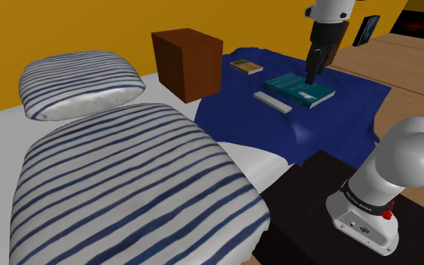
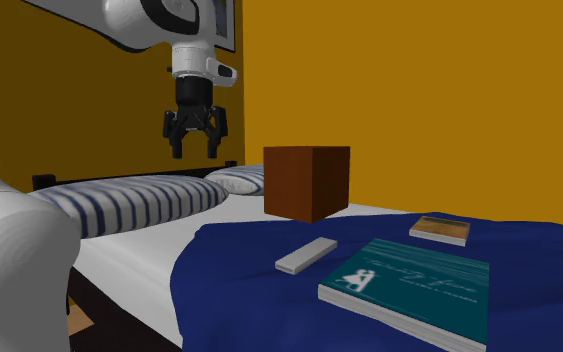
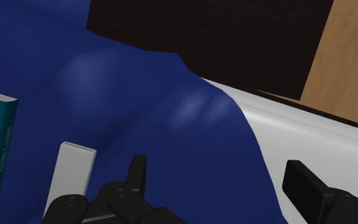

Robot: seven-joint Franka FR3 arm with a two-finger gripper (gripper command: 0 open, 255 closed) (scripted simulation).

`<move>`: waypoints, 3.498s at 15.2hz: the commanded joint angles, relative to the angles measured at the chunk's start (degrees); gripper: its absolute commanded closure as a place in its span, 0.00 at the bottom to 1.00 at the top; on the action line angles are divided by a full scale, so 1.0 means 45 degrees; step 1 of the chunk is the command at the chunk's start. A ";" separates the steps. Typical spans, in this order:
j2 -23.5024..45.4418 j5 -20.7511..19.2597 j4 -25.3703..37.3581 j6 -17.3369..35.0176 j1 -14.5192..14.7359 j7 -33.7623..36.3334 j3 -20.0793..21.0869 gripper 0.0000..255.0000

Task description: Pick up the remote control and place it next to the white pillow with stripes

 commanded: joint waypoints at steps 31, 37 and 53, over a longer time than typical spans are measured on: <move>1.0470 0.0733 0.1959 0.9815 -0.1178 -0.3590 -0.3149 0.00; 1.0862 0.0873 0.1758 1.0395 -0.1201 -0.3689 -0.3135 0.00; 1.0751 0.0832 0.1813 1.0233 -0.1194 -0.3662 -0.3142 1.00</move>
